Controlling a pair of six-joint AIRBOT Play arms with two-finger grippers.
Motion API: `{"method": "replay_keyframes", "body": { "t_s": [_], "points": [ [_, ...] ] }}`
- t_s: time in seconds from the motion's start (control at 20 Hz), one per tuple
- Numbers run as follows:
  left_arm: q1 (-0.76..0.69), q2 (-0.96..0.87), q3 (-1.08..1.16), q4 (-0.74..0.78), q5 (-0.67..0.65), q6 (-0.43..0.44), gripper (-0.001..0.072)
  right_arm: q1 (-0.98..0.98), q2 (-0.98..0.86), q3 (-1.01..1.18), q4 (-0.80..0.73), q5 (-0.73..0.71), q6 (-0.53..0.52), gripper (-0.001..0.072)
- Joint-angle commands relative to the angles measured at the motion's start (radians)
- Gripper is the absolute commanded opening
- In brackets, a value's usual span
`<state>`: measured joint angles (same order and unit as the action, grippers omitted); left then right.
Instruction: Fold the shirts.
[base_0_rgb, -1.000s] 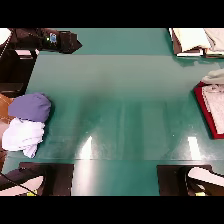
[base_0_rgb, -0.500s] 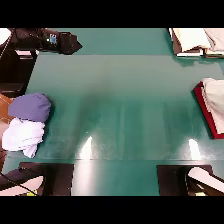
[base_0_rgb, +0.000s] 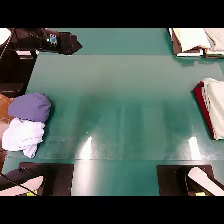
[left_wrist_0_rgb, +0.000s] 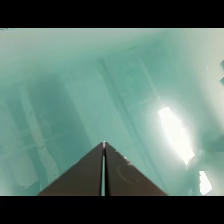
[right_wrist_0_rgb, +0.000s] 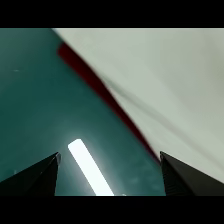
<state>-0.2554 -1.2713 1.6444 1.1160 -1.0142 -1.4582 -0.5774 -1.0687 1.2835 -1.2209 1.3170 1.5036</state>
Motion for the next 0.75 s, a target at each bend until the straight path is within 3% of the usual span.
{"method": "replay_keyframes", "body": {
  "t_s": [0.0,0.15,0.2,0.3,0.4,0.7],
  "points": [
    [0.000,0.000,0.000,0.000,0.009,-0.001,0.0024,0.245,0.031,0.009,0.087,-0.023,-0.004,0.0694],
    [0.000,0.000,0.000,0.000,0.042,-0.001,0.0024,0.481,0.035,0.009,0.084,-0.026,-0.005,0.0691],
    [0.000,0.000,0.000,-0.001,0.051,-0.001,0.0024,0.555,0.035,0.009,0.077,-0.029,-0.005,0.0634],
    [-0.001,0.000,0.000,-0.001,0.065,-0.001,0.0024,0.682,0.035,0.009,0.066,-0.030,-0.005,0.0412],
    [0.000,0.000,0.000,-0.001,0.068,-0.001,0.0024,0.780,0.035,0.009,0.066,-0.031,-0.005,0.0014],
    [0.000,0.000,0.000,-0.001,0.107,-0.001,0.0024,0.922,0.035,0.009,0.068,-0.026,-0.005,0.0019]
  ]
}}
